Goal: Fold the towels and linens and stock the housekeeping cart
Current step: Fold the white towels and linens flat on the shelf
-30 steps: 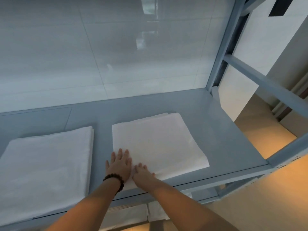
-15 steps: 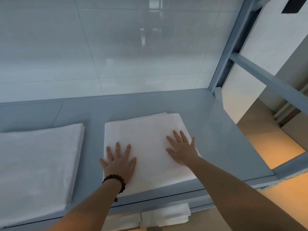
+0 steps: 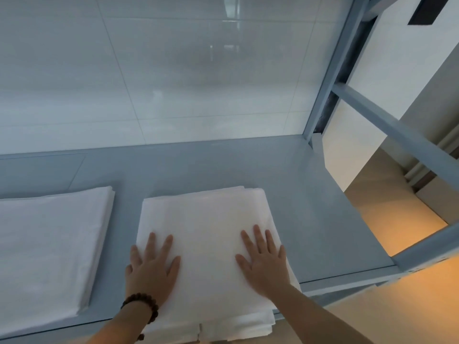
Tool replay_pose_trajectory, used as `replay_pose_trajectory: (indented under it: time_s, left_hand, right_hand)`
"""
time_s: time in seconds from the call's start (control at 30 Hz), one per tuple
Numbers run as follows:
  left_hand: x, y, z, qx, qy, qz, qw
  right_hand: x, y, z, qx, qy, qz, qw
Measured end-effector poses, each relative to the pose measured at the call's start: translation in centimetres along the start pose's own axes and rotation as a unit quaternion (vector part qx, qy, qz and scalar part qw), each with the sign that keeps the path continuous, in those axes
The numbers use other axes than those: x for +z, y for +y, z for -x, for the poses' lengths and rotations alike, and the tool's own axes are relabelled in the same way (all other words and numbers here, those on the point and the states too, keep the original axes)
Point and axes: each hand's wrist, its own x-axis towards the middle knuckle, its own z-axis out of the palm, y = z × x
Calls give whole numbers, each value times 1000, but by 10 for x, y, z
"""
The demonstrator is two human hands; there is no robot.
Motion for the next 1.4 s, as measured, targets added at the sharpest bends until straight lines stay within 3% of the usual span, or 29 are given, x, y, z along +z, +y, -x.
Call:
replay_pose_trajectory:
  time_s: [0.2,0.37,0.53,0.77,0.93,1.1,1.27,1.4]
  left_hand:
    - [-15,-11,-11,-37,26,111,993]
    - [-20,-10,-37,-64,19,135,989]
    - [-24,-16,-44,-53,10,187,981]
    - [-26,-11,-30,-37,22,193,980]
    - [-32,-3,-10,-28,82,146,985]
    - [-41,-2,4,-10,128,123,984]
    - [-75,-7,3,-10,145,85,986]
    - [-119,-20,7,-37,181,117,976]
  right_hand:
    - [-22,18,-18,34,19,-6,999]
    - [-34,30,-46,82,-14,-93,992]
    - [-30,30,-54,67,13,-141,988]
    - [-29,15,-43,60,50,-91,993]
    - [-30,-1,-31,42,129,-76,988]
    - [-34,-8,-23,24,159,-94,982]
    - [-58,-20,-26,-15,179,-100,979]
    - [-89,-48,-35,-50,193,-102,975]
